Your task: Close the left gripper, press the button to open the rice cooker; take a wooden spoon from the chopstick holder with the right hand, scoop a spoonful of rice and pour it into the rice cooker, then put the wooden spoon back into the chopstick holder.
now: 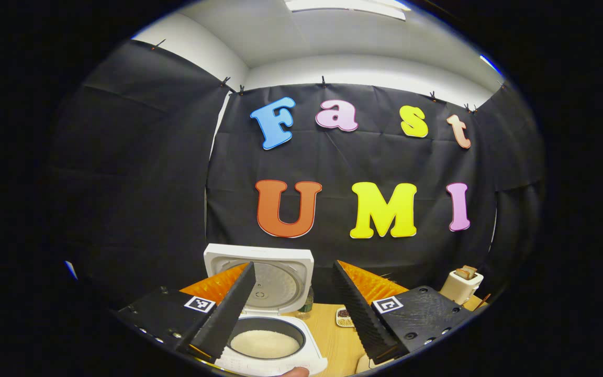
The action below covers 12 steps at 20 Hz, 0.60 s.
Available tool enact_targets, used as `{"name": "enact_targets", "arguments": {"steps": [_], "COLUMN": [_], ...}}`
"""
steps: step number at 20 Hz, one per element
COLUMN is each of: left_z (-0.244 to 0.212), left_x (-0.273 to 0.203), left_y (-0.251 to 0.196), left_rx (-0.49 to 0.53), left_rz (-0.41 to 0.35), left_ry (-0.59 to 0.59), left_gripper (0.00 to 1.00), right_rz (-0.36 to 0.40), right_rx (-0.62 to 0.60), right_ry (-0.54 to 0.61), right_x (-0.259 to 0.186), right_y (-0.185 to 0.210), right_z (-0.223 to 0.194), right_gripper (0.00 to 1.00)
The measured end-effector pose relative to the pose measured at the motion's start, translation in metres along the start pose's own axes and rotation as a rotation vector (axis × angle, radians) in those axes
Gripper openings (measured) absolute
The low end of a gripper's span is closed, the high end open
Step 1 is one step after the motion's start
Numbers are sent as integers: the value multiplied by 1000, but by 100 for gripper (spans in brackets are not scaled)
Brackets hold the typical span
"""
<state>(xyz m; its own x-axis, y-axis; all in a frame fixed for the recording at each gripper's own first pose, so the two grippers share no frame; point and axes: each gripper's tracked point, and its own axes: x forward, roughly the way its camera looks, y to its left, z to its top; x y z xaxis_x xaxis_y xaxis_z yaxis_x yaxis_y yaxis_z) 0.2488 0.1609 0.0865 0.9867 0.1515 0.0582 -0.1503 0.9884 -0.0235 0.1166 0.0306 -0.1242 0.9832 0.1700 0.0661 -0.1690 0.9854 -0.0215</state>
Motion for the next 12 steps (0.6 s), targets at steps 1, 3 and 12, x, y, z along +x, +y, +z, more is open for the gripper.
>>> {"name": "enact_targets", "arguments": {"steps": [1, 3, 12], "left_z": [-1, 2, -19], "left_x": [13, 37, 148], "left_y": [11, 27, 56], "left_rx": [8, 41, 74], "left_rz": [18, 42, 69], "left_ry": [9, 5, 61], "left_gripper": [94, 94, 94], "right_rz": [5, 22, 50], "right_rx": [6, 15, -11], "right_ry": [13, 26, 33], "right_x": [7, 17, 52], "right_y": [0, 5, 31], "right_z": [-5, -8, -17], "right_gripper": [96, 100, 96]}}
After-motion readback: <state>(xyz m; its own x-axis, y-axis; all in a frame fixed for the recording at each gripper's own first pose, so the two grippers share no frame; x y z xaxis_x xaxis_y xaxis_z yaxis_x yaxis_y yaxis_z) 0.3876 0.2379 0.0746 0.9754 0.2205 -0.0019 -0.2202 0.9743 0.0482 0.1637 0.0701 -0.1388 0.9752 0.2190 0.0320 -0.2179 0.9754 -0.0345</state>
